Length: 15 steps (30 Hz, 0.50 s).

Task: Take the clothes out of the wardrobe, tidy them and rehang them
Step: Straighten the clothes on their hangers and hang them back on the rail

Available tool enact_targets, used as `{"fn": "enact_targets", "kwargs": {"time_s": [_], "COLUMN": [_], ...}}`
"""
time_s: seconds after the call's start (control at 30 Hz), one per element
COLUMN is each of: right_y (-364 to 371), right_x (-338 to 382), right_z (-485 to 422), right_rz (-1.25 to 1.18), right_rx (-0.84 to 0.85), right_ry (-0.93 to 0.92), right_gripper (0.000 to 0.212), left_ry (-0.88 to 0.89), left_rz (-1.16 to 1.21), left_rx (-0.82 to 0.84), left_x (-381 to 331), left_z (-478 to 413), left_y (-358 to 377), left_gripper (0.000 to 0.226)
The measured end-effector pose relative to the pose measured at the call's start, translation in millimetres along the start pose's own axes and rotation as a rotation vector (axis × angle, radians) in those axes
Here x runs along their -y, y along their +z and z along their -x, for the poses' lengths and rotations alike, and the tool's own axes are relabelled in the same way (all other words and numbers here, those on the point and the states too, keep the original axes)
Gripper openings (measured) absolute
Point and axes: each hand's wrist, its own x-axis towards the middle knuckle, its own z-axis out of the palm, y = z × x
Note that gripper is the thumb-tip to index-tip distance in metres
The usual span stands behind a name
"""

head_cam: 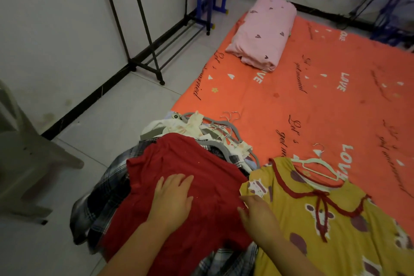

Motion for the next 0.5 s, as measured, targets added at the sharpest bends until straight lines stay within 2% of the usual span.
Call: {"fn": "enact_targets", "kwargs": {"time_s": [0.33, 0.5], "right_y": [16.0, 31.2], "right_x": [-2.3, -13.6], "right_z": [-108.6, -172.4], "right_rz": [0.009, -0.023], "right_rx": [0.003, -0.041], "right_ry": [0.007, 0.079], "right_gripper": [0.035, 0.035], "left_ry": [0.018, -0.009], "left_rz": [-0.018, -0.021], "left_rx": [0.056, 0.072], "left_x": [19.7, 18.0], "left_z": [-40.2, -67.2], "left_y": [33.6, 59.0], "left_gripper": [0.055, 0.056]}}
